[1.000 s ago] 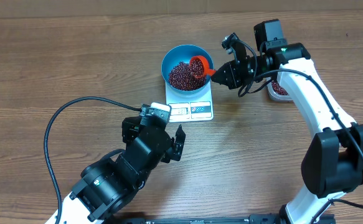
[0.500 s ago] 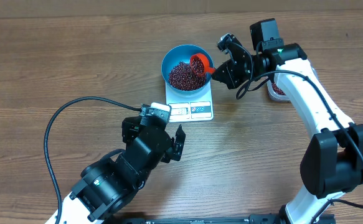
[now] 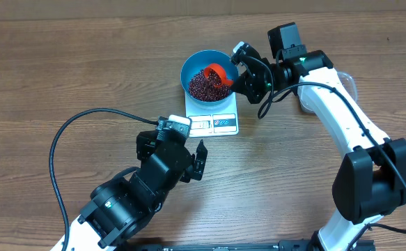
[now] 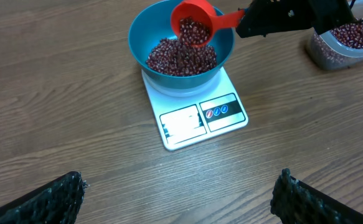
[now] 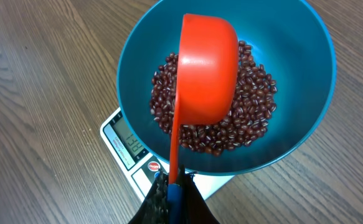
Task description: Scoop item into bowl and weigh 150g on scale
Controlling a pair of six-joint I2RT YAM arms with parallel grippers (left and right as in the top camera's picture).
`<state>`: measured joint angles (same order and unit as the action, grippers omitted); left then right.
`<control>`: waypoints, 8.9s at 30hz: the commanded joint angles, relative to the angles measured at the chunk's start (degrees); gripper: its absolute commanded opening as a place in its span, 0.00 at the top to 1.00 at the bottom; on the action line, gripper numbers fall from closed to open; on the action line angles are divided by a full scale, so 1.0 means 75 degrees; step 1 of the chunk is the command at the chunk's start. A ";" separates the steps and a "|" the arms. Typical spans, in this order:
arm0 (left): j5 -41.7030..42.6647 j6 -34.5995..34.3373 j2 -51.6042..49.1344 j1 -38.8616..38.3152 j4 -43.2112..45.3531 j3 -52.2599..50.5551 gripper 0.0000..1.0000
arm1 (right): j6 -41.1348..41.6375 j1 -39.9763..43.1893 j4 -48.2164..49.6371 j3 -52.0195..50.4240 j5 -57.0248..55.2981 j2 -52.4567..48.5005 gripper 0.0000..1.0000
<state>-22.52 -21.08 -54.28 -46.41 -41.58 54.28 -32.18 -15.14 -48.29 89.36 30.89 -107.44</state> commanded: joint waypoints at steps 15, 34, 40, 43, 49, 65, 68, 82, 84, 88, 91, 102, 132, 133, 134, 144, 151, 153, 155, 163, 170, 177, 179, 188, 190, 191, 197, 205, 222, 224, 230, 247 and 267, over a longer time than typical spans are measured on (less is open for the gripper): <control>0.0017 -0.0108 -0.0012 0.0041 0.0035 -0.0061 0.00 | 0.0087 -0.0032 0.0029 0.0210 -0.0029 -0.0006 0.96; 0.0017 -0.0108 -0.0012 0.0041 0.0035 -0.0061 0.00 | 0.0085 -0.0032 0.0032 0.0210 -0.0029 -0.0006 0.96; 0.0017 -0.0108 -0.0012 0.0041 0.0035 -0.0061 0.00 | 0.0085 -0.0032 0.0032 0.0210 -0.0029 -0.0006 0.96; 0.0017 -0.0108 -0.0012 0.0041 0.0035 -0.0061 0.00 | 0.0085 -0.0032 0.0032 0.0210 -0.0029 -0.0006 0.96; 0.0017 -0.0108 -0.0012 0.0041 0.0035 -0.0061 0.00 | 0.0085 -0.0032 0.0032 0.0210 -0.0029 -0.0006 0.96; 0.0017 -0.0108 -0.0012 0.0041 0.0035 -0.0061 0.00 | 0.0090 -0.0032 0.0029 0.0210 0.0125 -0.0006 0.96; 0.0017 -0.0108 -0.0012 0.0041 0.0035 -0.0061 0.00 | 0.0114 -0.0032 0.0026 0.0210 0.0157 -0.0006 0.96; 0.0017 -0.0108 -0.0012 0.0041 0.0035 -0.0061 0.01 | 0.1349 0.0210 0.0000 0.0210 0.0976 -0.0006 0.96; 0.0017 -0.0108 -0.0012 0.0041 0.0035 -0.0061 0.00 | 0.1536 0.0326 0.0012 0.0210 0.1402 -0.0006 0.96; 0.0017 -0.0108 -0.0012 0.0041 0.0032 -0.0061 0.00 | 0.1731 0.0676 -0.0026 0.0210 0.2667 -0.0006 0.96; 0.0017 -0.0108 -0.0012 0.0041 0.0035 -0.0061 0.00 | 0.2034 0.0892 -0.0029 0.0210 0.3142 -0.0006 0.96; 0.0017 -0.0108 -0.0012 0.0041 0.0032 -0.0061 0.00 | 0.2696 0.1804 -0.0373 0.0210 0.4398 -0.0006 0.96; 0.0015 -0.0108 -0.0012 0.0041 0.0035 -0.0061 0.01 | 0.1789 0.5109 -0.2556 0.0213 0.4028 0.0592 0.96; 0.0015 -0.0108 -0.0012 0.0041 0.0035 -0.0061 0.00 | 0.1696 0.5167 -0.2629 0.0213 0.3995 0.0644 0.96; 0.0015 -0.0108 -0.0012 0.0041 0.0035 -0.0061 0.00 | 0.1606 0.5214 -0.2716 0.0213 0.3993 0.0694 0.96; 0.0015 -0.0105 -0.0012 0.0041 0.0035 -0.0061 0.00 | 0.1591 0.5566 -0.3177 0.0213 0.2742 0.1122 0.96; 0.0015 -0.0108 -0.0012 0.0041 0.0035 -0.0061 0.01 | 0.1585 0.5709 -0.3203 0.0219 0.1824 0.1207 0.96; 0.0012 -0.0108 -0.0012 0.0041 0.0041 -0.0061 0.00 | 0.1469 0.5706 -0.3165 0.0219 0.0906 0.1207 0.96; 0.0009 -0.0105 -0.0012 0.0041 0.0041 -0.0061 0.00 | 0.1478 0.5662 -0.3080 0.0219 -0.0009 0.1207 0.96; 0.0012 -0.0105 -0.0012 0.0041 0.0038 -0.0061 0.00 | 0.1480 0.5563 -0.2929 0.0219 -0.0653 0.1207 0.96; 0.0012 -0.0105 -0.0012 0.0041 0.0038 -0.0061 0.00 | 0.1480 0.5015 -0.2847 0.0219 -0.1973 0.1204 0.96; 0.0012 -0.0105 -0.0012 0.0041 0.0038 -0.0061 0.00 | 0.1521 0.4162 -0.2678 0.0219 -0.3759 0.1204 0.96; 0.0012 -0.0105 -0.0012 0.0041 0.0038 -0.0061 0.00 | 0.1714 0.3952 -0.2626 0.0219 -0.4290 0.1207 0.96; 0.0012 -0.0108 -0.0012 0.0041 0.0038 -0.0061 0.01 | 0.1891 0.3518 -0.2532 0.0219 -0.5161 0.1204 0.96; 0.0012 -0.0108 -0.0012 0.0041 0.0038 -0.0061 0.00 | 0.1891 0.3518 -0.2498 0.0219 -0.5173 0.1204 0.96; 0.0015 -0.0108 -0.0012 0.0041 0.0038 -0.0061 0.00 | 0.1891 0.3518 -0.2480 0.0219 -0.5173 0.1204 0.96; 0.0015 -0.0108 -0.0012 0.0041 0.0035 -0.0061 0.00 | 0.1888 0.3518 -0.2419 0.0219 -0.5173 0.1204 0.96; 0.0015 -0.0108 -0.0012 0.0041 0.0035 -0.0061 0.00 | 0.2095 0.3512 -0.2346 0.0219 -0.4835 0.1204 0.96; 0.0015 -0.0108 -0.0012 0.0041 0.0035 -0.0061 0.00 | 0.5123 0.3526 -0.1944 -0.0035 -0.2276 0.1186 0.96; 0.0015 -0.0108 -0.0012 0.0041 0.0035 -0.0061 0.00 | 0.5126 0.3526 -0.1947 -0.0035 -0.2276 0.1186 0.92; 0.0015 -0.0108 -0.0012 0.0041 0.0035 -0.0061 0.00 | 0.5120 0.3526 -0.1967 -0.0038 -0.2279 0.1137 0.80; 0.0015 -0.0108 -0.0012 0.0041 0.0035 -0.0061 0.00 | 0.5085 0.3526 -0.1985 -0.0038 -0.2486 0.0650 0.76; 0.0017 -0.0108 -0.0012 0.0041 0.0035 -0.0061 0.00 | 0.4258 0.3987 -0.3226 0.0166 -0.2713 0.0667 0.00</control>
<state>-22.52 -21.08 -54.28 -46.41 -41.58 54.28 3.01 14.00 -71.85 89.34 11.11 -102.30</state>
